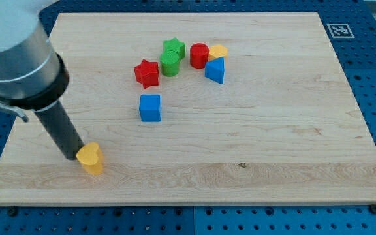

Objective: Slide the red star to the bottom of the green circle

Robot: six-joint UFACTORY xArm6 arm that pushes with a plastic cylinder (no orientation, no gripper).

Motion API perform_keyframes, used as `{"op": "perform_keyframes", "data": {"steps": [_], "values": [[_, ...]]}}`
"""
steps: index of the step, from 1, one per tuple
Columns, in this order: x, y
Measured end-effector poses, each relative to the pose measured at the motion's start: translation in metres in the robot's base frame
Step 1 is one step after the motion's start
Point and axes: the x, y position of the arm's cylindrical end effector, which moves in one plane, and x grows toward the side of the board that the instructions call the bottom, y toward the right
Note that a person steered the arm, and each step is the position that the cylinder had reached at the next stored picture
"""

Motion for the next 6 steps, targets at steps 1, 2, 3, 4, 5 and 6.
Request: {"op": "perform_keyframes", "data": {"steps": [1,2,3,4,5,6], "values": [[-0.008,-0.009],[-0.044,-0.026],[-0.079,-0.025],[-0.097,-0.01],[-0.11,0.008],[-0.134,0.011]]}}
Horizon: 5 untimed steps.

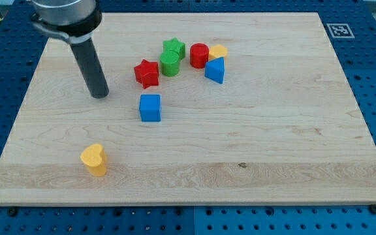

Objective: Slide the red star to the bottom of the green circle

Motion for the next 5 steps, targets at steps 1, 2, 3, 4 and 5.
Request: {"op": "perform_keyframes", "data": {"steps": [1,2,3,4,5], "values": [[-0.026,0.004],[-0.03,0.042],[-0.039,0.084],[-0.036,0.108],[-0.024,0.101]]}}
